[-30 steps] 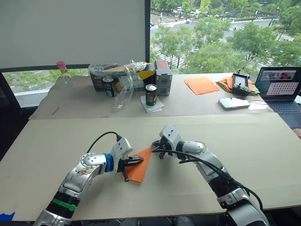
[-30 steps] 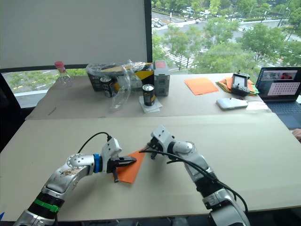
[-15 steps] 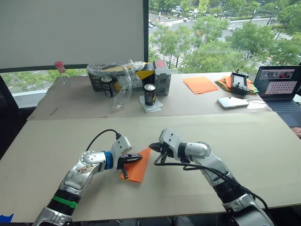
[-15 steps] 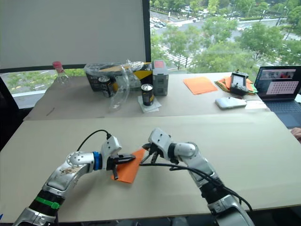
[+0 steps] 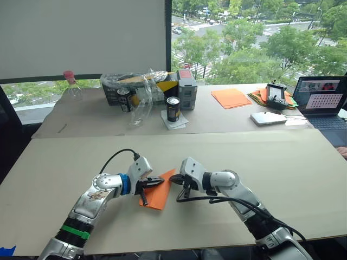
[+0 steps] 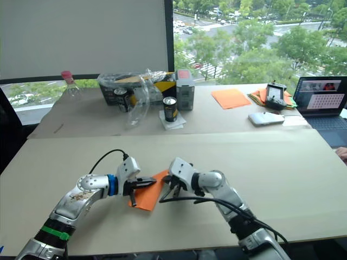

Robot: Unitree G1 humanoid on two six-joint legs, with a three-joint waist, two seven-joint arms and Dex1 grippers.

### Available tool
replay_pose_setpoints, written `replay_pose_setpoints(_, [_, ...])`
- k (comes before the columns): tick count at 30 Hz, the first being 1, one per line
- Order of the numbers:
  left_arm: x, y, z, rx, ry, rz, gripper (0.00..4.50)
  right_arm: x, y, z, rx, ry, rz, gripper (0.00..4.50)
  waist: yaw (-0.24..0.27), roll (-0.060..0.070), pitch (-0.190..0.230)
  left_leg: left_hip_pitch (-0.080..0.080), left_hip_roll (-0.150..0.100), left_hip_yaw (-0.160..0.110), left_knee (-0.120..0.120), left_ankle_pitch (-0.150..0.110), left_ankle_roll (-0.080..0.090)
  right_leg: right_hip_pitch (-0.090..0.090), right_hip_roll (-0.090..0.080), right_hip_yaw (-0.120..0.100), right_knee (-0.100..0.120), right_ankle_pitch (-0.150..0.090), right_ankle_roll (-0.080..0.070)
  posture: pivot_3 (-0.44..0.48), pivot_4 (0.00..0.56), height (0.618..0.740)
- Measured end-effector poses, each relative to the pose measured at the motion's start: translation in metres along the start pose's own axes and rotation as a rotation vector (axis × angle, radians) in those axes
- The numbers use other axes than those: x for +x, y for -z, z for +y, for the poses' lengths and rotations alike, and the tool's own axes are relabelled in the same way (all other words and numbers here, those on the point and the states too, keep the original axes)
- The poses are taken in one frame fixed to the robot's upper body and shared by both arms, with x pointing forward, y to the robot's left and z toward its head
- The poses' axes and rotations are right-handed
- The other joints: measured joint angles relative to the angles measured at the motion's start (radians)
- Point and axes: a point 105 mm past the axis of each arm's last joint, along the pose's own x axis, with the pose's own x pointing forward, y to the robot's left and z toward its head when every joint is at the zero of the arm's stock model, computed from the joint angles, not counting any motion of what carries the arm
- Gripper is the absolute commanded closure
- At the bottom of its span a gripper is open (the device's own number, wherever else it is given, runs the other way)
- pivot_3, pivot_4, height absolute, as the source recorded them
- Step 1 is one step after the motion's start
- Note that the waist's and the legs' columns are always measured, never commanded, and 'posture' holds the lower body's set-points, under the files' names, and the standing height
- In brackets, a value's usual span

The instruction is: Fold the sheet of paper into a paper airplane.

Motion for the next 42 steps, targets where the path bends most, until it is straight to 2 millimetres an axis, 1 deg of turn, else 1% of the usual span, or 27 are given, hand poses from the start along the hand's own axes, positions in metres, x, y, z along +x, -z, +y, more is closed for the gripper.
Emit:
replay_pose_setpoints(6, [0.002,0.0,-0.003,-0.019,0.007,0.001,4.48,-0.001,0.0,0.018,0.011,-0.025,-0.021,4.5,0.0,0.0,0.0,0.002,0.0,0.0,0.0,0.0,0.0,0.001,0.0,0.0,0.0,0.0,0.0,0.0,0.15,0.695])
replay_pose_setpoints(10, [-0.002,0.003,-0.012,-0.028,0.034,0.01,4.48,-0.002,-0.001,0.031,0.022,-0.045,-0.031,4.5,-0.001,0.0,0.0,0.003,0.0,0.0,-0.001,-0.001,0.0,0.002,0.0,0.0,0.0,0.0,0.001,0.0,0.15,0.695])
replay_pose_setpoints(14, [-0.003,0.005,-0.016,-0.045,0.047,0.018,4.48,-0.002,0.0,0.041,0.033,-0.063,-0.025,4.5,-0.001,0.001,-0.001,0.005,0.001,0.0,-0.001,-0.001,0.0,0.004,0.001,0.0,-0.001,-0.001,0.001,0.0,0.15,0.695])
replay_pose_setpoints(17, [-0.007,0.006,-0.019,-0.051,0.07,0.036,4.48,-0.001,-0.004,0.057,0.028,-0.104,-0.036,4.5,-0.003,0.001,-0.001,0.007,0.002,0.0,-0.001,-0.002,0.0,0.006,0.001,0.0,-0.001,-0.001,0.002,0.0,0.15,0.695])
replay_pose_setpoints(21, [-0.009,0.008,-0.021,-0.055,0.098,0.053,4.48,0.003,-0.008,0.073,0.006,-0.16,-0.039,4.5,-0.003,0.002,-0.001,0.014,0.003,0.0,-0.003,-0.003,0.0,0.013,0.002,0.0,-0.003,-0.002,0.002,0.0,0.15,0.695])
replay_pose_setpoints(24, [-0.008,0.008,-0.021,-0.057,0.109,0.055,4.48,0.002,-0.007,0.079,0.018,-0.171,-0.027,4.5,-0.001,0.002,-0.001,0.015,0.004,0.0,-0.005,-0.003,0.0,0.014,0.002,0.0,-0.005,-0.005,0.007,0.0,0.15,0.695])
replay_pose_setpoints(27, [-0.008,0.008,-0.019,-0.06,0.115,0.058,4.48,0.0,-0.007,0.086,0.02,-0.188,-0.024,4.5,0.0,0.002,-0.001,0.016,0.003,0.0,-0.006,-0.003,0.0,0.014,0.002,0.0,-0.005,-0.005,0.006,0.0,0.15,0.695])
replay_pose_setpoints(29, [-0.007,0.006,-0.016,-0.063,0.114,0.061,4.48,0.001,-0.009,0.094,0.019,-0.219,-0.027,4.5,0.0,0.002,-0.001,0.016,0.004,0.0,-0.006,-0.003,0.0,0.013,0.002,0.0,-0.005,-0.004,0.005,0.0,0.15,0.695])
replay_pose_setpoints(34, [-0.007,0.006,-0.015,-0.071,0.12,0.06,4.48,-0.002,-0.011,0.096,0.024,-0.223,-0.022,4.5,0.001,0.002,-0.001,0.016,0.004,0.0,-0.006,-0.003,0.0,0.013,0.002,0.0,-0.006,-0.004,0.005,0.0,0.15,0.695])
replay_pose_setpoints(38, [-0.005,0.006,-0.014,-0.073,0.119,0.048,4.48,-0.014,-0.013,0.096,0.075,-0.248,-0.009,4.5,0.003,0.002,-0.001,0.015,0.003,0.0,-0.006,-0.003,0.0,0.014,0.002,0.0,-0.006,-0.004,0.006,0.0,0.15,0.695])
replay_pose_setpoints(40, [-0.005,0.007,-0.014,-0.074,0.118,0.045,4.48,-0.02,-0.016,0.089,0.094,-0.239,-0.013,4.5,0.004,0.001,-0.001,0.015,0.003,0.0,-0.006,-0.003,0.0,0.014,0.002,0.0,-0.006,-0.005,0.006,0.0,0.15,0.695])
replay_pose_setpoints(42, [-0.005,0.006,-0.013,-0.072,0.111,0.039,4.48,-0.025,-0.029,0.072,0.093,-0.191,-0.059,4.5,0.004,0.001,-0.001,0.015,0.003,0.0,-0.006,-0.003,0.0,0.013,0.002,0.0,-0.006,-0.006,0.008,0.0,0.15,0.695])
